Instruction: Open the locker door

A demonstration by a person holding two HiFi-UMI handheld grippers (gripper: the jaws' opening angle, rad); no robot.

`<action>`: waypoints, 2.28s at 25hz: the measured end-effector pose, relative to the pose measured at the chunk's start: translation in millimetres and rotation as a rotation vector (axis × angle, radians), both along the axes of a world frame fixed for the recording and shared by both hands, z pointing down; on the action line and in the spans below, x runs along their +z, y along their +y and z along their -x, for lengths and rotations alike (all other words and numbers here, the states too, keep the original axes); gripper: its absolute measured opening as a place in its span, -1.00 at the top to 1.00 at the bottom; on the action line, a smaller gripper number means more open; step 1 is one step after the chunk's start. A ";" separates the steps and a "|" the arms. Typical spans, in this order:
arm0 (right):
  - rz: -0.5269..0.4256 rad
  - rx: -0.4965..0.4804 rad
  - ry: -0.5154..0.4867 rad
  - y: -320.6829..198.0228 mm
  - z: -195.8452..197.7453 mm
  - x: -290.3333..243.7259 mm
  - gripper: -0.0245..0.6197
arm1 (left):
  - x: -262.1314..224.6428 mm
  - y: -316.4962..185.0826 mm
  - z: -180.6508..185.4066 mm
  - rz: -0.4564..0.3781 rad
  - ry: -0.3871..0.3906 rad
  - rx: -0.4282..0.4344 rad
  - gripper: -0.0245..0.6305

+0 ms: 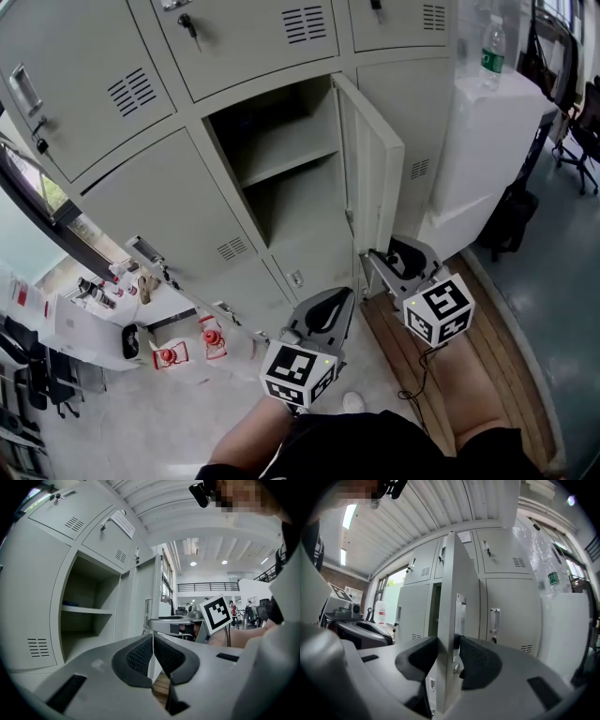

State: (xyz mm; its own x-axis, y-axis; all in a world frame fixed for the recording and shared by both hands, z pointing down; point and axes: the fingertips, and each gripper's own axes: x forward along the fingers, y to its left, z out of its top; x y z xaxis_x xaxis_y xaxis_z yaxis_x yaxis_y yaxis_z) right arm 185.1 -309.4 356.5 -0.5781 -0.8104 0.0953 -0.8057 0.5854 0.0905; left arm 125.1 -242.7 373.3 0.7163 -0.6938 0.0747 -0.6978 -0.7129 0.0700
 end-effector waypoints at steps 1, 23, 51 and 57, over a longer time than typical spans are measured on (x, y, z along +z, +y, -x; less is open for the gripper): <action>0.000 0.022 -0.004 0.0 -4.5 -0.2 0.31 | -0.6 -0.5 -0.8 -0.001 -0.002 0.001 0.86; 0.026 0.242 -0.040 -10.9 -77.8 0.7 0.50 | -3.6 -4.2 -12.6 -0.010 0.001 -0.020 0.86; 0.019 0.219 -0.040 113.9 44.1 -1.6 0.76 | 3.6 120.3 137.0 0.015 0.026 -0.161 0.86; 0.035 0.126 -0.034 169.3 90.3 7.8 0.76 | 14.8 161.4 154.1 0.016 0.015 -0.176 0.86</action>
